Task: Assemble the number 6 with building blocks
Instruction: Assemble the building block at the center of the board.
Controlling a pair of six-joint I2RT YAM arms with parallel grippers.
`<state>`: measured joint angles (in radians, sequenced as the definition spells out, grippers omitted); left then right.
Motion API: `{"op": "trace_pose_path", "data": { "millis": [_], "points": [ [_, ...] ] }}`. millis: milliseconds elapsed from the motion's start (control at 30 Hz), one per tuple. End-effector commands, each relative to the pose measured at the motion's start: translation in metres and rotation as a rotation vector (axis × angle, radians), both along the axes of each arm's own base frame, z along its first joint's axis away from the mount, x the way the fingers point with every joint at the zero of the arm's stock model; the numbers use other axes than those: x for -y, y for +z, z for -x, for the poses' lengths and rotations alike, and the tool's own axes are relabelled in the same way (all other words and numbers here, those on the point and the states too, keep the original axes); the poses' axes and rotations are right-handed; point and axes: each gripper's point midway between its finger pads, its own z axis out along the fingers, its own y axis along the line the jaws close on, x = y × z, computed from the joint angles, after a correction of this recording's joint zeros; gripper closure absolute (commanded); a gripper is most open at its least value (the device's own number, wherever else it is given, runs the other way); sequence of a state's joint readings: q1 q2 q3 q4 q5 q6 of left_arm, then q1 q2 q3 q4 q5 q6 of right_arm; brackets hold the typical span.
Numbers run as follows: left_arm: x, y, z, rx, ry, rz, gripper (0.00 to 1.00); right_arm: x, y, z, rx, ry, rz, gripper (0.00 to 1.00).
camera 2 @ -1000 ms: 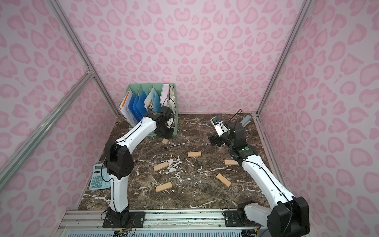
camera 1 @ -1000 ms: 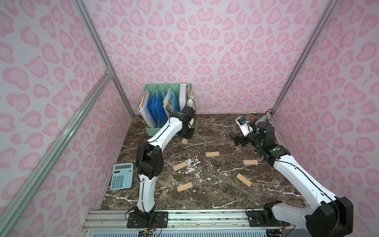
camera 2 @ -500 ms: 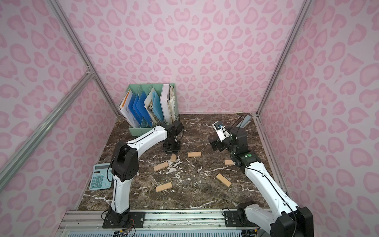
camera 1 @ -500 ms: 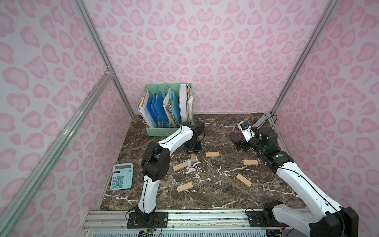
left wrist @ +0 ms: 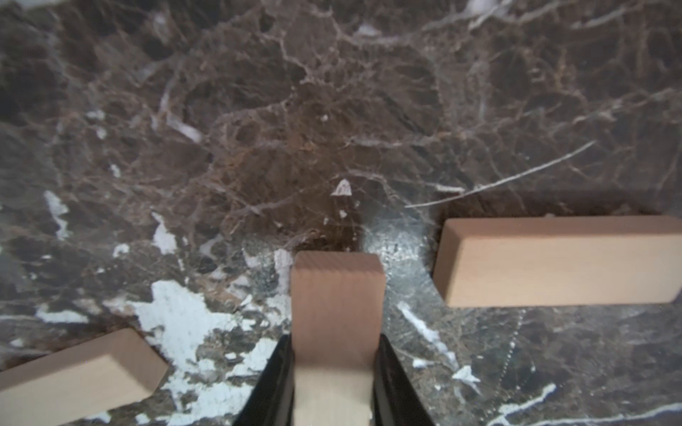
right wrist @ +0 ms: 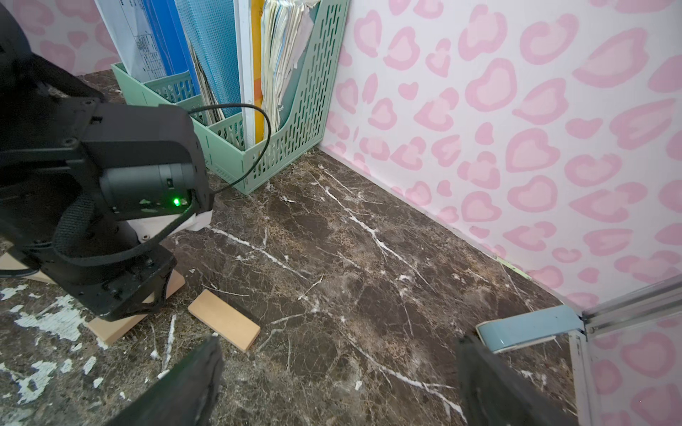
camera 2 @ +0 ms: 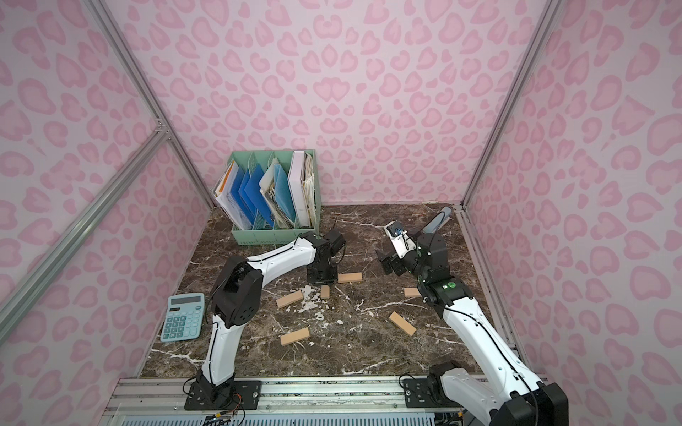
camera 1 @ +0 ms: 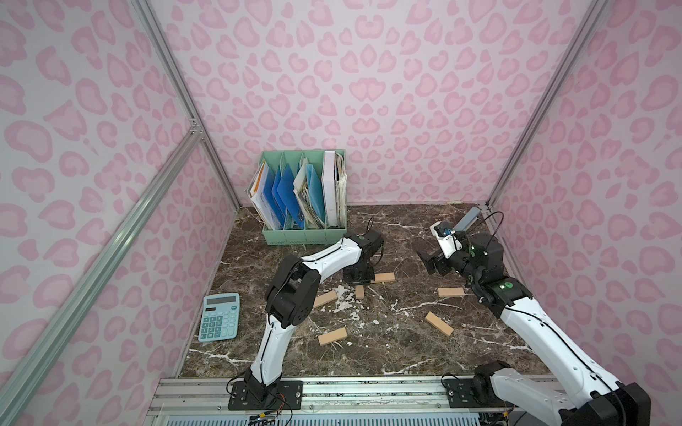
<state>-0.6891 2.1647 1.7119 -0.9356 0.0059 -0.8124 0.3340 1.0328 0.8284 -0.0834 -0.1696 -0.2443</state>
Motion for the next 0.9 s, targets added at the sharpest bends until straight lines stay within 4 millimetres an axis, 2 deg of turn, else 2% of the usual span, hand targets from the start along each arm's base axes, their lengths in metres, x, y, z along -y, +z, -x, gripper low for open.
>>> {"op": "trace_pose_path", "data": {
  "millis": [0, 433, 867],
  "points": [
    [0.003, -0.003, -0.009, 0.038, 0.04, 0.008, 1.0, 0.001, 0.006, 0.001, 0.024, 0.0, 0.001, 0.0],
    [0.02, -0.011, -0.006, 0.036, -0.012, 0.02, 0.97, 0.004, 0.008, 0.004, 0.035, -0.006, 0.01, 0.0],
    [0.013, -0.007, -0.003, 0.031, -0.05, -0.022, 0.9, 0.004, 0.007, 0.007, 0.039, 0.007, 0.022, 0.0]
  ]
}}
